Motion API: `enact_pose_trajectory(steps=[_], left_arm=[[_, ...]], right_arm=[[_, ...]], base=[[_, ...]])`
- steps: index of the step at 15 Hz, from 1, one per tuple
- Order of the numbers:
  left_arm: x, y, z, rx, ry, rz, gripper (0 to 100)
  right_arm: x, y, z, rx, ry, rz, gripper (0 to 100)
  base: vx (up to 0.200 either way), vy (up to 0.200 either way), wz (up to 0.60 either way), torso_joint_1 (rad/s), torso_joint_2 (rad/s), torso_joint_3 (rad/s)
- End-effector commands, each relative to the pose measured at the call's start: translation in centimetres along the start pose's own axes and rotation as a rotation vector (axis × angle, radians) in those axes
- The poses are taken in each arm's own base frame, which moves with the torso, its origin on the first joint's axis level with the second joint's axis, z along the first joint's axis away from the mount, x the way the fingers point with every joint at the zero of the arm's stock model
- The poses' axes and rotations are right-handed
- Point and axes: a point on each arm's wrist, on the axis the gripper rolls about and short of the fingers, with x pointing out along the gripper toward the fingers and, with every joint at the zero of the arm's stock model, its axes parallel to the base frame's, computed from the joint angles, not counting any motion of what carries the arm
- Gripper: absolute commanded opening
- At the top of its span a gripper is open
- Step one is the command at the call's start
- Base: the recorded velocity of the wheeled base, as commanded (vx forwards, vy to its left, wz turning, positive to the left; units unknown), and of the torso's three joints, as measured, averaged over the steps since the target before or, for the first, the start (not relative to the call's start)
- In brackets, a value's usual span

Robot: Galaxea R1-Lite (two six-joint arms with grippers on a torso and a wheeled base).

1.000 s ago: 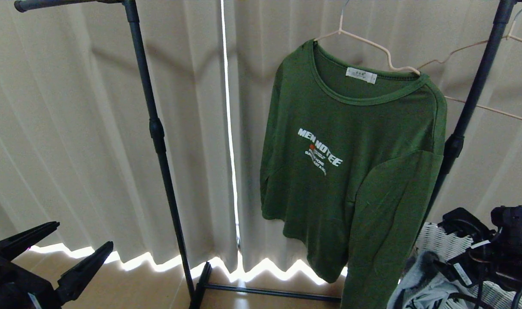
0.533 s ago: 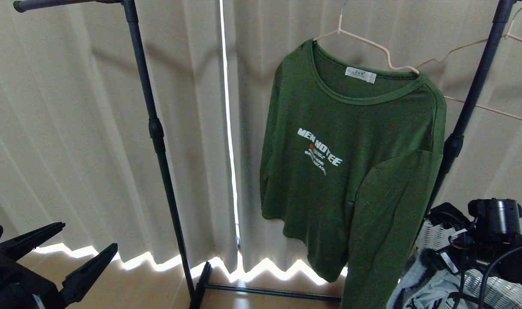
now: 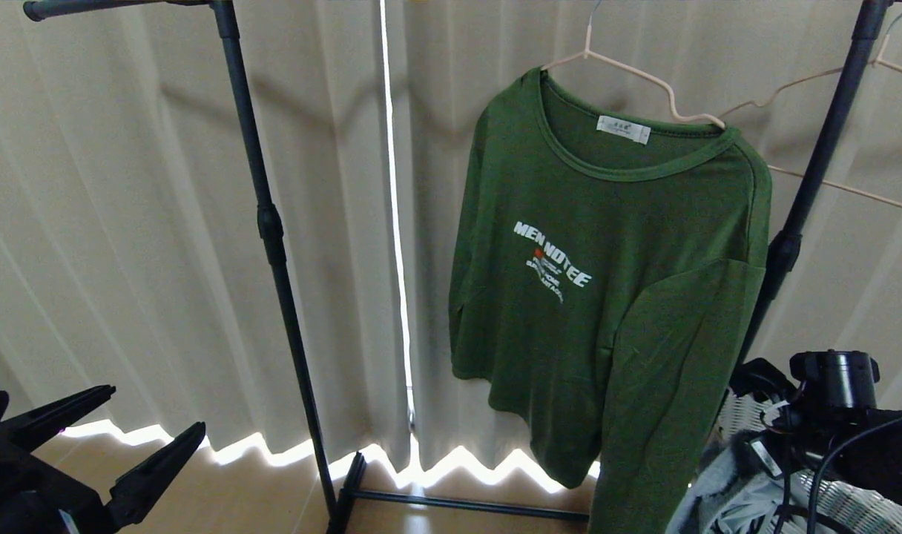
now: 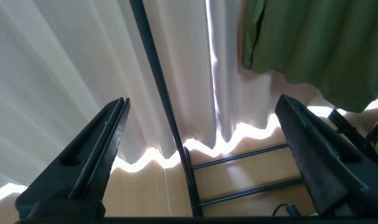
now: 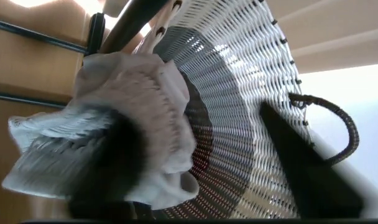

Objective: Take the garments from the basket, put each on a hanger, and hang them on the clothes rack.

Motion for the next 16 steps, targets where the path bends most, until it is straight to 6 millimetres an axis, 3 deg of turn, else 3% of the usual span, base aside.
enact_pose_trajectory(steps=[1,6,7,8,11,16], left_arm=[[0.0,0.0,0.0,0.000,-0.001,0.000,100],[0.1,0.1,0.0,-0.003,0.005,0.005,100],[0.0,0.1,-0.1,-0.004,0.008,0.006,100],[0.0,0.0,-0.1,-0.004,0.008,0.006,100],[0.0,0.0,-0.3,-0.003,0.013,0.002,100],[-0.4,-0.1,-0.2,-0.003,-0.010,0.003,100]], right_arm=[[-0.4,0.0,-0.1,0.005,-0.024,-0.005,0],[-3.3,-0.3,1.2,0.018,-0.169,0.008,0],[-6.2,-1.3,1.6,0.031,-0.297,0.048,0],[-7.9,-1.6,1.7,0.034,-0.356,0.050,0],[-11.2,-1.6,1.7,0.027,-0.484,0.062,0],[-13.9,-0.1,1.8,-0.024,-0.591,0.123,0]], base=[[0.000,0.000,0.00,0.000,0.00,0.000],[0.000,0.000,0.00,0.000,0.00,0.000],[0.000,0.000,0.00,0.000,0.00,0.000],[0.000,0.000,0.00,0.000,0.00,0.000],[-0.200,0.000,0.00,0.010,0.01,-0.002],[-0.200,0.000,0.00,-0.002,0.00,-0.001]])
